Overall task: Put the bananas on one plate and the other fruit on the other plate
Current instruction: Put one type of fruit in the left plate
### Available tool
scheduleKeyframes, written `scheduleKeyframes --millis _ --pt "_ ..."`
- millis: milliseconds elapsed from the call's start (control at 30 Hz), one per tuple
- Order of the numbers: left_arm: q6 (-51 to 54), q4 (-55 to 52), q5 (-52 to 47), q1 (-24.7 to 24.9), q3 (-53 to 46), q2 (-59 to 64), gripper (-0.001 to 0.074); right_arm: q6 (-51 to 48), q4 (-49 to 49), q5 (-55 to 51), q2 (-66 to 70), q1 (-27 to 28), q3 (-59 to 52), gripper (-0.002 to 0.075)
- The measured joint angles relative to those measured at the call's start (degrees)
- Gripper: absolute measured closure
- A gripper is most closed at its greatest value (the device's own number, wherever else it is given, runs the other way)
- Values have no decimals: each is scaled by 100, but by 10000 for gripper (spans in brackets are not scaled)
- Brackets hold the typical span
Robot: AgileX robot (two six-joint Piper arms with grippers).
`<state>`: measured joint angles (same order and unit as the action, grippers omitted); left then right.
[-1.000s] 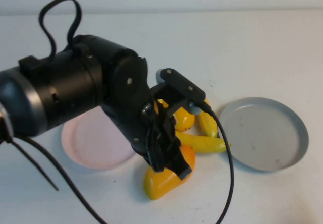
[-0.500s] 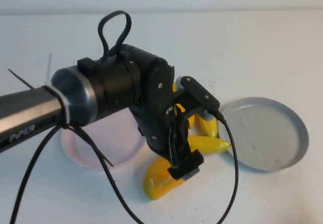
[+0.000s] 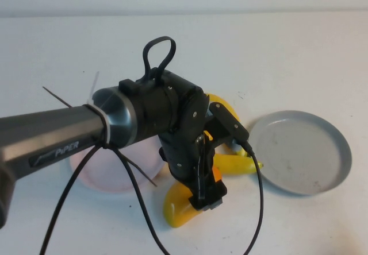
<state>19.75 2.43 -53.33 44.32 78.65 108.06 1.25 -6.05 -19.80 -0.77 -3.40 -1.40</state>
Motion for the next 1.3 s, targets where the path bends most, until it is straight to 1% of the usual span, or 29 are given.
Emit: scheduleKeyframes --millis 167,333,433,500,667,767,900,1033,1133,1300 --pt "-23 -22 13 0 0 199 67 0 0 0 0 0 0 743" --pt "-293 -22 25 0 0 224 73 0 0 0 0 0 0 743" --pt "-398 -30 25 0 0 224 120 0 0 0 0 0 0 743" --pt "-486 -57 25 0 0 224 169 0 0 0 0 0 0 743" --pt "-543 -79 -17 0 27 233 178 0 0 0 0 0 0 743" --pt "-546 -79 -363 0 225 233 178 0 0 0 0 0 0 743" --pt "-675 -138 -1009 0 750 221 178 0 0 0 0 0 0 743" --pt "-859 -668 -1503 -27 1312 186 178 0 0 0 0 0 0 743" --pt "-1136 -1034 -1571 -346 1390 183 178 0 0 0 0 0 0 743" --pt "-1493 -1158 -1613 -1390 1379 183 178 0 0 0 0 0 0 743"
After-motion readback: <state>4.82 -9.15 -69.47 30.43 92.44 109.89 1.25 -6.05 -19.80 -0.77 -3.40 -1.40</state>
